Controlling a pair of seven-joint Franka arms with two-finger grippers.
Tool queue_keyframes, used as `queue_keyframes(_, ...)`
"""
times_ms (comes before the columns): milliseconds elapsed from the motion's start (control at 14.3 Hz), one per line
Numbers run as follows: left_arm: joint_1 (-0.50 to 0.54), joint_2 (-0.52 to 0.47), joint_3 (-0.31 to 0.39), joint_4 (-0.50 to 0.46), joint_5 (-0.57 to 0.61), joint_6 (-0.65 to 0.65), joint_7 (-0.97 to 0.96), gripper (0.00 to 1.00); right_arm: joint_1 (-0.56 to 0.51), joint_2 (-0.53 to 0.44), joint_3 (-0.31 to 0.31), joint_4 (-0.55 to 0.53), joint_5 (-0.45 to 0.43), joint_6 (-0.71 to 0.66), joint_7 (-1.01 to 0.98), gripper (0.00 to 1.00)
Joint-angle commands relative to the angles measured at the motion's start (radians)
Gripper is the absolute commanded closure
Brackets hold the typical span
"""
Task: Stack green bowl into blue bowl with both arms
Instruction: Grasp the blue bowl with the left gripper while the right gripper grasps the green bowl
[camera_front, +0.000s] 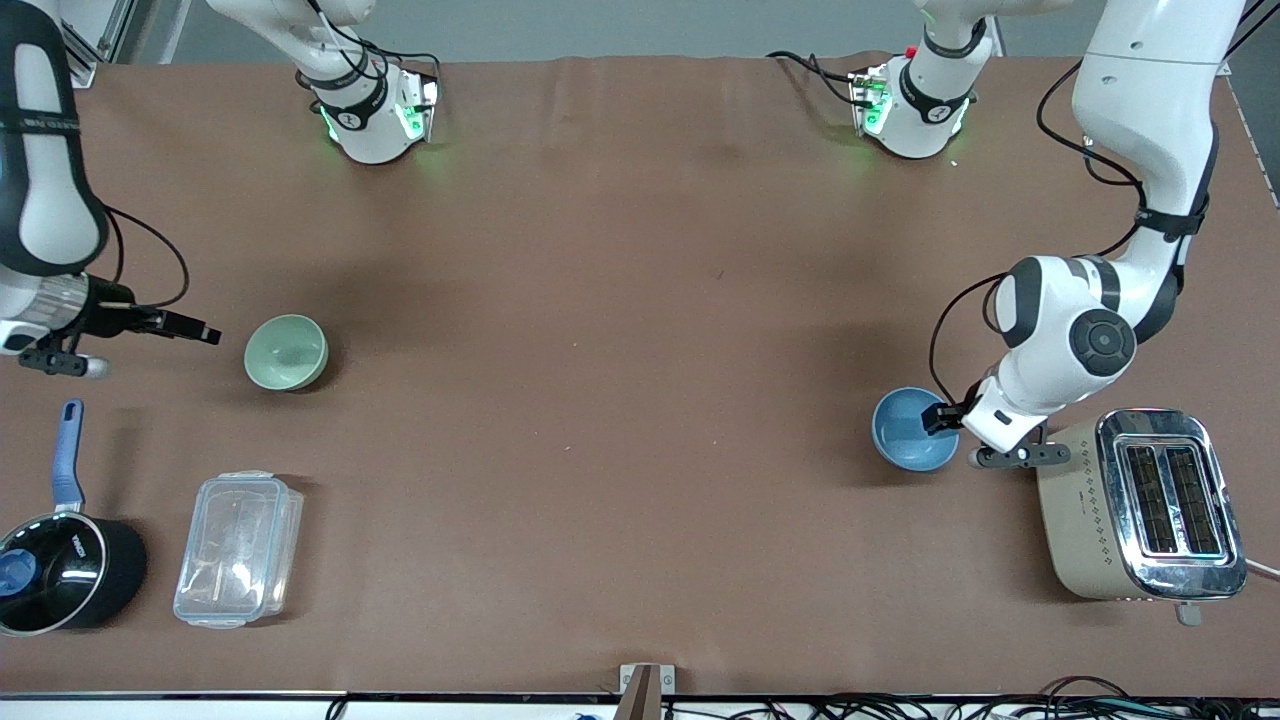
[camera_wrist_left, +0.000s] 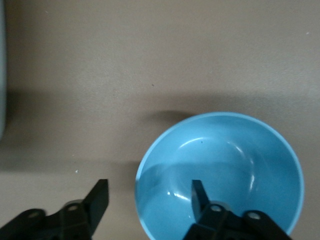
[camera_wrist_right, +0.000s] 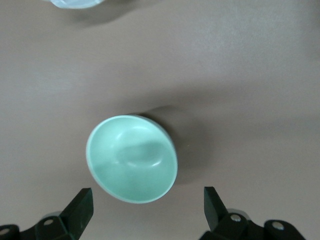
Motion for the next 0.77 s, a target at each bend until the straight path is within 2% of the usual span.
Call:
queue_keyframes(0,0.001,0.009,0.0,-0.006,0.013,0.023,-0.007,0.42,-0.015,0.02,0.004,-0.066,0.073,0.06,-0.09,0.03)
queue_keyframes(210,0.002,0.016,0.0,-0.003,0.013,0.029,-0.007,0.76,-0.038,0.11,0.0,-0.063,0.245,0.098,-0.289,0.03)
queue_keyframes(280,0.008,0.014,-0.001,0.002,0.013,0.028,-0.009,0.89,-0.039,0.138,-0.008,-0.065,0.274,0.121,-0.347,0.03)
queue_keyframes(350,0.007,0.014,0.0,0.004,0.013,0.026,-0.009,0.96,-0.039,0.161,-0.026,-0.062,0.303,0.133,-0.402,0.03)
queue_keyframes(490,0.005,0.013,-0.001,0.011,0.013,0.026,-0.013,1.0,-0.039,0.177,-0.031,-0.062,0.366,0.133,-0.444,0.06)
queue_keyframes(701,-0.004,-0.01,-0.009,0.042,0.013,0.016,-0.032,1.0,-0.039,0.195,-0.03,-0.062,0.388,0.133,-0.444,0.29)
